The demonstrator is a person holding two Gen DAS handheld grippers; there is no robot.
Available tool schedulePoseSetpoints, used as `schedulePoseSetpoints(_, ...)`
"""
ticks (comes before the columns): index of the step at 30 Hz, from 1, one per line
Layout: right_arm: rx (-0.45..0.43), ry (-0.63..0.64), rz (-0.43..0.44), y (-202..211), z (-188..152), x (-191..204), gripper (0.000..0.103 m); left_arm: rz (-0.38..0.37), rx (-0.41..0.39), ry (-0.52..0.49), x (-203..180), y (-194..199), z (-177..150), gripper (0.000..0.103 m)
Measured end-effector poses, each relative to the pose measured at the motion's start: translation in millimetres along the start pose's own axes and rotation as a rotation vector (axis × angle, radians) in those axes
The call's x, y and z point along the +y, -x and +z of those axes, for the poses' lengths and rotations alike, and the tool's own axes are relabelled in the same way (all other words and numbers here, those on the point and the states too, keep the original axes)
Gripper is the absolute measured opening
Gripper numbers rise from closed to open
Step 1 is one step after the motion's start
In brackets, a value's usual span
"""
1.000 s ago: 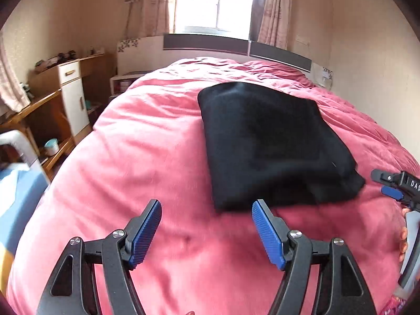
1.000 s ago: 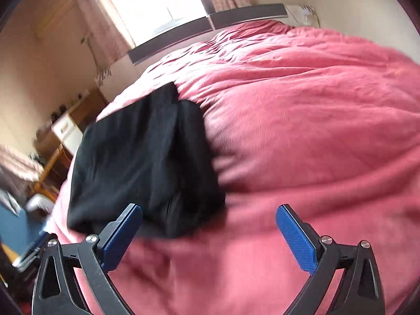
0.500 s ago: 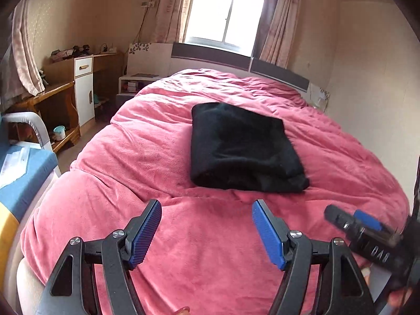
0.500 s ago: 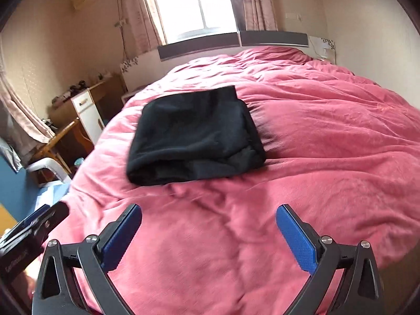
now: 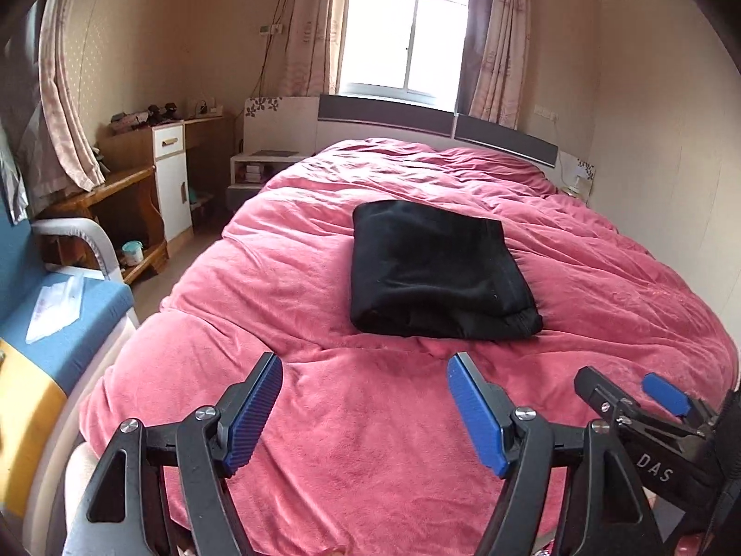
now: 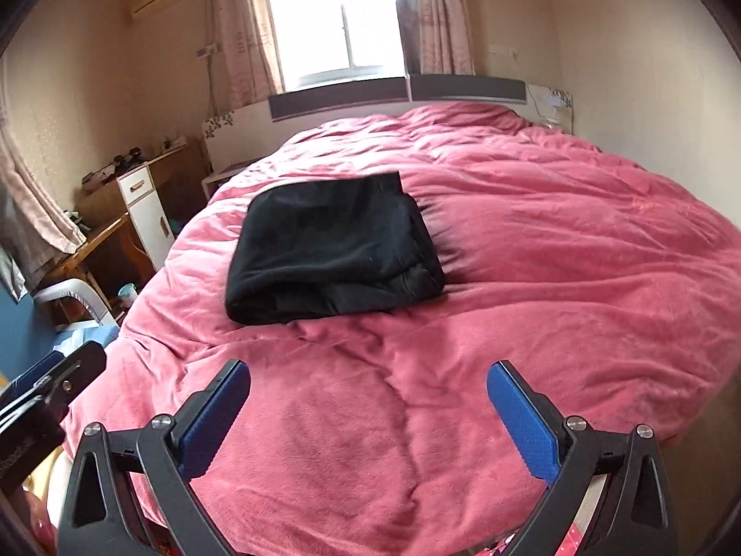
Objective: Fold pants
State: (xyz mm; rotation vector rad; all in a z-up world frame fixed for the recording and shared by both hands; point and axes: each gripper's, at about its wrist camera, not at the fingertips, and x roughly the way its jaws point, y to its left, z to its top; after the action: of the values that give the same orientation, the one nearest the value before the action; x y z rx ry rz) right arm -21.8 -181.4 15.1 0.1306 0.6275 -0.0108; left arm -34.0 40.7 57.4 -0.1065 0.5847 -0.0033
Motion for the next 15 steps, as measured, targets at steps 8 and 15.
schedulePoseSetpoints(8,-0.030,0.009,0.009,7.6,2.1,2.4,0.103,0.017,0.008,-0.002,0.4,2.3,-1.2,0.075)
schedulePoseSetpoints(15,-0.024,0.019,0.005,4.9,1.6,4.2,0.103,0.033,0.008,-0.024,-4.1,1.3,-3.4,0.075)
